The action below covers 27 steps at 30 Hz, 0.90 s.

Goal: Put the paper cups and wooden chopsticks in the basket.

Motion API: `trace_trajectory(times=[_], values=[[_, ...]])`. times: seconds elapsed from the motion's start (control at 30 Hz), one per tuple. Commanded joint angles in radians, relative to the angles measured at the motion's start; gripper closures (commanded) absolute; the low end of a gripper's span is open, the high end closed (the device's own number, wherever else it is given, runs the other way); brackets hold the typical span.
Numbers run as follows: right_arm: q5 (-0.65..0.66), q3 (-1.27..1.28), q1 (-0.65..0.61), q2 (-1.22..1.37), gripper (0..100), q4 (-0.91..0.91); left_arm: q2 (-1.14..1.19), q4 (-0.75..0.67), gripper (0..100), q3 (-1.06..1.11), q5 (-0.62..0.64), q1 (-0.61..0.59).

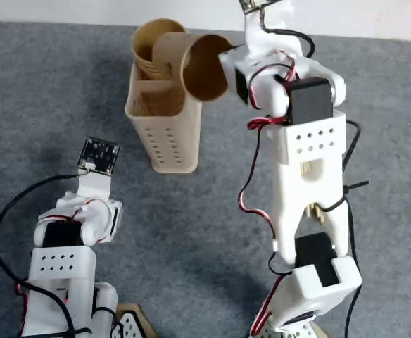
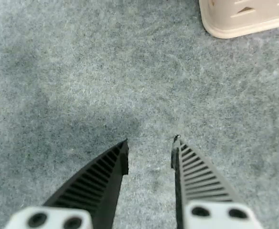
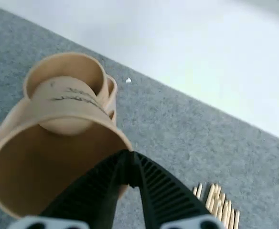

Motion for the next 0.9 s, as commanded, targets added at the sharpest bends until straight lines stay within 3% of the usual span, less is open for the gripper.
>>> trace_trajectory(times=[0.0,0.33,0.57,0.87], values=[[-0.009,-0.036,-0.018,-0.008,99.3,-0.01,-0.013,-0.014,82,-0.005,-0.003,0.01],[-0.008,-0.035,-0.016,-0.008,98.7,0.07,-0.013,-0.014,82,-0.005,-0.003,0.01],[-0.008,-0.044,-0.016,-0.015,87.8,0.168,-0.013,-0.014,82,-0.005,-0.003,0.01],[-0.002,-0.033,-0.016,-0.024,87.8,0.113,-0.013,-0.014,82,-0.005,-0.003,0.01]])
